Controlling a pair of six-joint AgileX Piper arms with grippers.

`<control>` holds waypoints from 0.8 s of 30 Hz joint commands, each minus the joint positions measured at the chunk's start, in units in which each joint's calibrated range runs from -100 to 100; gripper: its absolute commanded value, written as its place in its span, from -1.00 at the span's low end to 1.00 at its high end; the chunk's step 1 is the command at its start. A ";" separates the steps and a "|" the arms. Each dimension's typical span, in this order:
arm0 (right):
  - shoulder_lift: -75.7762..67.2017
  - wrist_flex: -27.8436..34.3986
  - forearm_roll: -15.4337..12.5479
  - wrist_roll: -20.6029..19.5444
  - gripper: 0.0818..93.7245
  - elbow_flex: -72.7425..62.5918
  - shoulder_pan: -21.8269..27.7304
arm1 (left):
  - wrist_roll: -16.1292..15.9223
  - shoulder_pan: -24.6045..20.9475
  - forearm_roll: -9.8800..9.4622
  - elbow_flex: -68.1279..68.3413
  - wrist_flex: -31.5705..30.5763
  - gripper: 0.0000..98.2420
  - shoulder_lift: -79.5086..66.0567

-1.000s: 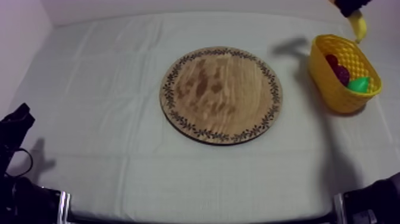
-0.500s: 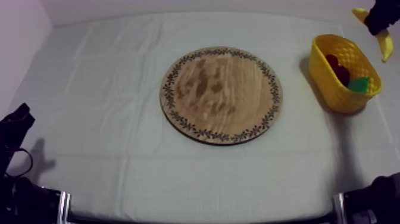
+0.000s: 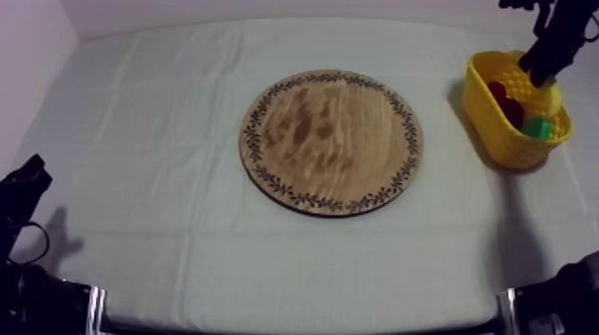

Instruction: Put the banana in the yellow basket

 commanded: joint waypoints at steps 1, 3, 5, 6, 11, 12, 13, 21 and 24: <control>2.49 -0.06 -0.31 -0.22 -0.64 -0.40 -0.20 | 0.01 0.01 0.04 -0.01 -0.01 -1.00 0.00; 4.17 -0.71 -0.57 -0.34 -0.63 -0.77 -0.47 | 0.01 0.01 0.04 -0.01 -0.01 -1.00 0.00; 5.55 -1.43 -0.69 -0.42 -0.61 -0.98 -0.74 | 0.01 0.01 0.04 -0.01 -0.01 -1.00 0.00; 6.14 -1.91 -0.68 -0.47 -0.59 -1.00 -0.89 | 0.01 0.01 0.04 -0.01 -0.01 -1.00 0.00; 8.55 -3.97 -0.47 -1.03 -0.34 -1.41 -1.43 | 0.01 0.01 0.04 -0.01 -0.01 -1.00 0.00; 8.88 -4.15 -0.53 -1.10 -0.24 -1.74 -1.45 | 0.01 0.01 0.04 -0.01 -0.01 -1.00 0.00; 9.19 -4.25 -0.60 -1.15 -0.13 -2.10 -1.46 | 0.01 0.01 0.04 -0.01 -0.01 -1.00 0.00; 9.39 -4.19 -1.21 -1.12 0.58 -2.86 -1.35 | 0.01 0.01 0.04 -0.01 -0.01 -1.00 0.00; 8.20 -3.61 -1.64 -0.62 0.68 -2.39 -1.39 | 0.01 0.01 0.04 -0.01 -0.01 -1.00 0.00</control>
